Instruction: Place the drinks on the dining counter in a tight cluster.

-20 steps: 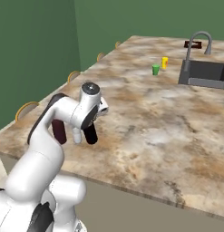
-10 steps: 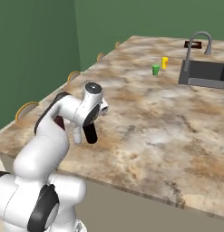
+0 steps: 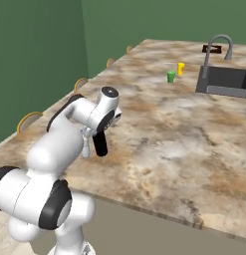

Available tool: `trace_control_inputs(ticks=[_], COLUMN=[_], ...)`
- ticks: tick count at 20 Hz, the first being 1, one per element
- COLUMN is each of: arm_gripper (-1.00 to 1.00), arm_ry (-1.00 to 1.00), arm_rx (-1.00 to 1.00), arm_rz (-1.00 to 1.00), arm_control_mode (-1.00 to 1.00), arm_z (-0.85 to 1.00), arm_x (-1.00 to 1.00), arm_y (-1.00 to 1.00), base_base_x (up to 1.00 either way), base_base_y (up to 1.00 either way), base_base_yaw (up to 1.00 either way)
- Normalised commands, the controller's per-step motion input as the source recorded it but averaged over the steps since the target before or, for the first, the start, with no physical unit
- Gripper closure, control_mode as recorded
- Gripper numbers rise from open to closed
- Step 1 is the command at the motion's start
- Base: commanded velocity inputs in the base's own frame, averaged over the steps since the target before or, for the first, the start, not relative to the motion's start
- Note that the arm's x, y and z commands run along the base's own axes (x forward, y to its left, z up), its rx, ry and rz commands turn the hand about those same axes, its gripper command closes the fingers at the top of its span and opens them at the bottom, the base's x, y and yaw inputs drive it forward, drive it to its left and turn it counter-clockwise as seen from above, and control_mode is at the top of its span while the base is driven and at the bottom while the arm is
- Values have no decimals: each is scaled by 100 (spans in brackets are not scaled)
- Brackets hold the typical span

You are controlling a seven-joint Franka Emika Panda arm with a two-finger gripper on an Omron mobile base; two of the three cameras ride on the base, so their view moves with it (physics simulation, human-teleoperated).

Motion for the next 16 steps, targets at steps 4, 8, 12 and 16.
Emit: trace_control_inputs(ticks=[4, 8, 12, 16], arm_gripper=[100, 100, 100, 100], arm_ry=[0, 0, 0, 0], arm_rx=[0, 0, 0, 0], arm_rz=[6, 4, 2, 5], arm_control_mode=[-100, -100, -100, -100], arm_z=[-32, -9, -17, -8], arm_x=[16, 2, 0, 0], arm_y=[0, 0, 0, 16], base_base_x=[0, 0, 0, 0], base_base_y=[0, 0, 0, 0], base_base_yaw=[0, 0, 0, 0])
